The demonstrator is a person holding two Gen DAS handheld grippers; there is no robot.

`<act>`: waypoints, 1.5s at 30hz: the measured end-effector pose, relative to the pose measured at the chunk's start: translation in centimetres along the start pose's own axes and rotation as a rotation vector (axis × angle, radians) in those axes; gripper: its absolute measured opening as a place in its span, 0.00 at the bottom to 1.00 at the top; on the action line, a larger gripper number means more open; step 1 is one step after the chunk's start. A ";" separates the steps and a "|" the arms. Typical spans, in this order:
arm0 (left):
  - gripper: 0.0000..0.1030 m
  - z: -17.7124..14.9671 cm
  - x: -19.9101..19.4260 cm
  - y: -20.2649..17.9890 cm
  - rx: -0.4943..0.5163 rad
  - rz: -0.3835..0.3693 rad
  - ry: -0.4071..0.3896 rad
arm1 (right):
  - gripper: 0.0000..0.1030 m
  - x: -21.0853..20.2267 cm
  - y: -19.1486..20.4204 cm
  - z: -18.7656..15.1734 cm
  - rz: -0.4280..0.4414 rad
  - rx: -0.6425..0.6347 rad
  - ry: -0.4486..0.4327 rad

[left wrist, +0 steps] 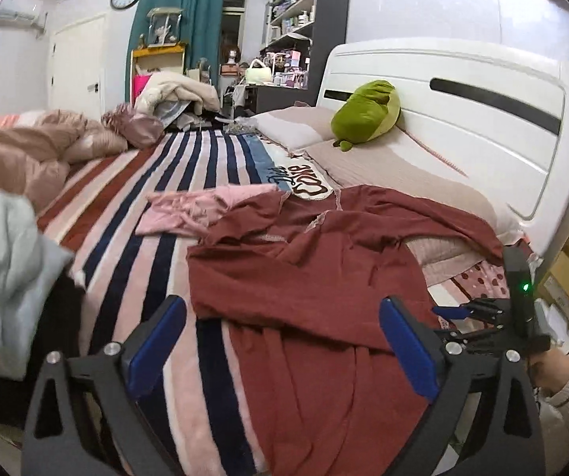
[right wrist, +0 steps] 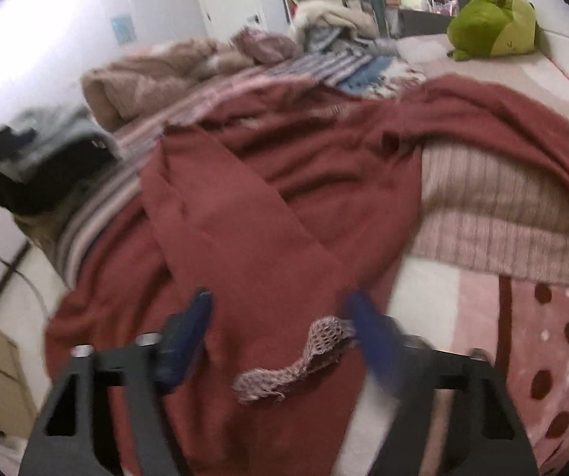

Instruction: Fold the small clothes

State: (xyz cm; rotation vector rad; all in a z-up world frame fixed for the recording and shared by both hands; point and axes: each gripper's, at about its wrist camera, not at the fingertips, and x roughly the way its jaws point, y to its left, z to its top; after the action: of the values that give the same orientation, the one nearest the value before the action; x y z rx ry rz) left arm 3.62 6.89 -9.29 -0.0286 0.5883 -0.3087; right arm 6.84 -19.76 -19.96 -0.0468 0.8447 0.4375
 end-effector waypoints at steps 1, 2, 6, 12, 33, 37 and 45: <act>0.94 -0.4 0.1 0.6 -0.015 -0.001 0.006 | 0.29 -0.1 0.4 -0.2 -0.028 -0.016 -0.003; 0.94 -0.7 0.4 0.9 -0.023 -0.003 0.008 | 0.20 -0.2 0.6 -0.3 -0.037 -0.026 -0.001; 0.94 -1.7 0.3 1.3 -0.039 0.004 0.007 | 0.16 -0.9 0.4 -0.4 -0.059 -0.001 0.014; 0.94 -2.6 -0.3 1.7 -0.023 0.058 -0.033 | 0.48 -1.5 -0.4 -0.7 -0.149 0.017 0.005; 0.99 -3.6 -0.4 2.4 -0.030 0.090 -0.027 | 0.02 -5.7 0.6 0.2 -0.145 -0.031 -0.099; 0.99 -3.4 0.0 2.2 -0.049 0.078 -0.016 | 0.39 -4.8 1.5 0.5 -0.121 -0.101 -0.087; 0.99 -3.5 -0.3 2.2 -0.039 0.099 -0.009 | 0.72 -1.2 4.1 0.3 -0.036 -0.237 0.018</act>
State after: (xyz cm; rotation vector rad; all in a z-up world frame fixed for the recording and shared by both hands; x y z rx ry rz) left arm 2.05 9.25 -12.30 -0.0383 0.5849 -0.2004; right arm 4.76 -16.39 -18.37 -0.2846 0.8055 0.5024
